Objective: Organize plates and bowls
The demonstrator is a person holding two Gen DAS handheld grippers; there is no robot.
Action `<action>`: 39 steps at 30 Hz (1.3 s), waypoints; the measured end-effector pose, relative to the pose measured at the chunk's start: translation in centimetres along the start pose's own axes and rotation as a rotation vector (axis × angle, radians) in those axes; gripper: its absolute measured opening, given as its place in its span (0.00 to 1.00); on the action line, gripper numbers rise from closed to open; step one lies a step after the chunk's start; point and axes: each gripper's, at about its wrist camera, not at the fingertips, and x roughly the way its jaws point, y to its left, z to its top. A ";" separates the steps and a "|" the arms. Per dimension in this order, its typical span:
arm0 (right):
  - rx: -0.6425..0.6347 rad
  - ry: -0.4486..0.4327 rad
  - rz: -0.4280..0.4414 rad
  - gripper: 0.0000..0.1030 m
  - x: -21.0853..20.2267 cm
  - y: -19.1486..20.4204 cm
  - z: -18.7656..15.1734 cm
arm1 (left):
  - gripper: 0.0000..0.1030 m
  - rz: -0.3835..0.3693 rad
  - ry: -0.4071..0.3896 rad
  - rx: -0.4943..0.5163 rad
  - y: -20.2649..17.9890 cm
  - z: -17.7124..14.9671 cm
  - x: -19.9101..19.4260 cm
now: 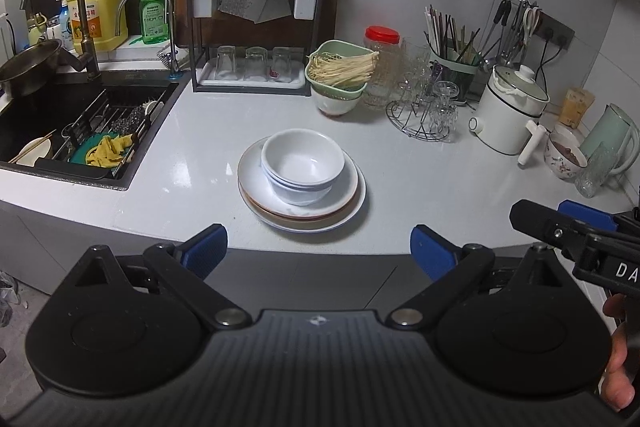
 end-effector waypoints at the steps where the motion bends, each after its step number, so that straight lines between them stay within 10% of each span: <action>1: 0.002 0.000 0.000 0.87 0.0 0.0 -0.1 | 0.97 0.003 0.001 -0.001 0.0 0.0 0.0; 39: 0.012 0.017 0.000 0.87 -0.1 0.0 -1.8 | 0.97 0.060 0.013 -0.006 0.4 -1.8 -0.8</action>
